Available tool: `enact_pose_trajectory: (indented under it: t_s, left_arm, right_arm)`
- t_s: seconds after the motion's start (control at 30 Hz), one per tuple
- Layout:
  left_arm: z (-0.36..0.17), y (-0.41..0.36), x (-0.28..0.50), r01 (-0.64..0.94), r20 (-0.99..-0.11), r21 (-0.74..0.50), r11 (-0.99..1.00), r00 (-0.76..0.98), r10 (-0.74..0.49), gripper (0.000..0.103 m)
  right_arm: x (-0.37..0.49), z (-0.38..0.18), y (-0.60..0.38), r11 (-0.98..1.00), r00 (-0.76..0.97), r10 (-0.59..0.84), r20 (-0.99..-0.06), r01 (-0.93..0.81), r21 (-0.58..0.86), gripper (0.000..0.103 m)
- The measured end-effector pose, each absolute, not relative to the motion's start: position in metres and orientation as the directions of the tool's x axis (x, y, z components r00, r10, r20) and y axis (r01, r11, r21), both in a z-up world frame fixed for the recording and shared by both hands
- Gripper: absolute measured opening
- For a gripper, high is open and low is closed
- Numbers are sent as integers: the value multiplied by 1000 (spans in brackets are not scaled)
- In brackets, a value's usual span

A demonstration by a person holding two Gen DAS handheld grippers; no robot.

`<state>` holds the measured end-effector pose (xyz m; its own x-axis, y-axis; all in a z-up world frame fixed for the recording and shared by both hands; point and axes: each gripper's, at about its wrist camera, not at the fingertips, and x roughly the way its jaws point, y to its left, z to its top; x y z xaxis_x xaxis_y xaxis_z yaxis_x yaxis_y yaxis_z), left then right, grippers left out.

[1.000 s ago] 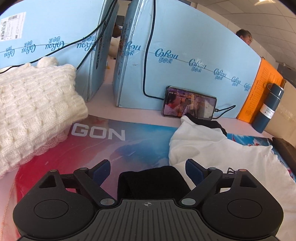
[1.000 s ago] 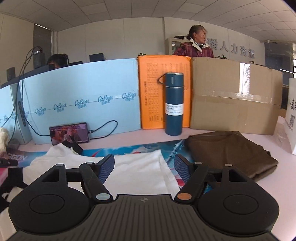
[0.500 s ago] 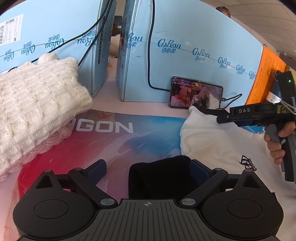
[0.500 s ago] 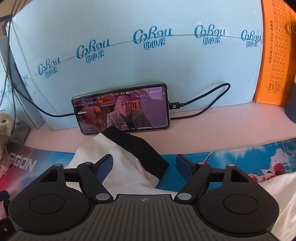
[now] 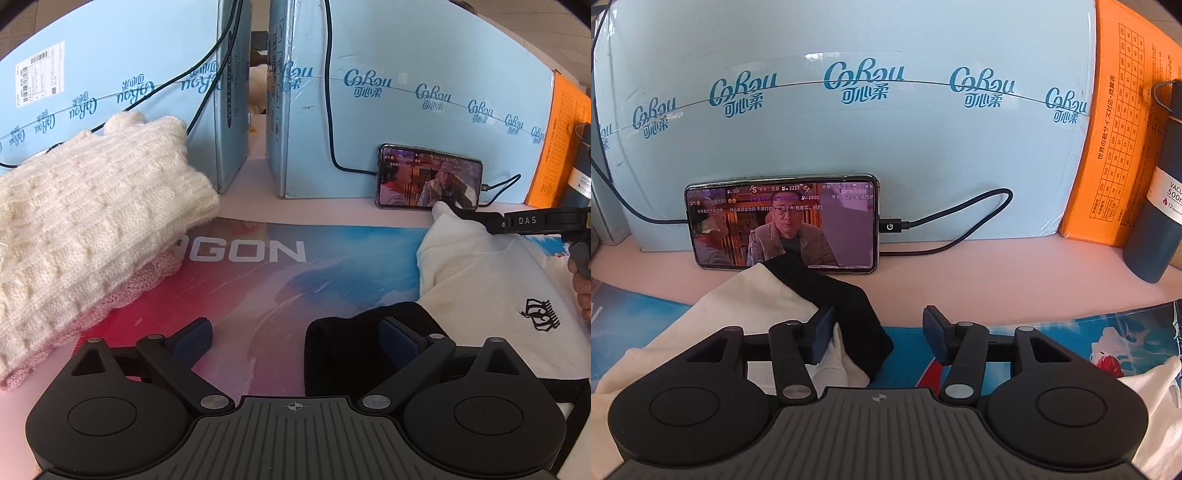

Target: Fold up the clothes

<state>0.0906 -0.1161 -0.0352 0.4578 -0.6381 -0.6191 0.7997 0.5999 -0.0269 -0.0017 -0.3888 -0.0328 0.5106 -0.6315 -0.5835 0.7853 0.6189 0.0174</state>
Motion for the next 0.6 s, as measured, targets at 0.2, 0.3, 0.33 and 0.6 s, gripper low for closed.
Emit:
enact_pose_trajectory:
  t_s: [0.2,0.3,0.33,0.6]
  left_arm:
    - [-35,-116,92,790,-624,-16,614,471,-623,103]
    - [-34,-113,93,786,-618,-31,617,470,-630,103]
    - [-33,-111,94,785,-614,-44,618,467,-637,103]
    - [-6,-78,63,870,-347,-134,475,408,-844,103]
  right_arm:
    - [-36,-7,-380,603,557,-631,-540,790,111,70]
    - [-70,11,-359,640,615,-619,-488,756,139,77]
    - [-83,17,-349,655,636,-617,-464,741,145,78]
    - [-190,34,-258,778,777,-578,-250,617,121,102]
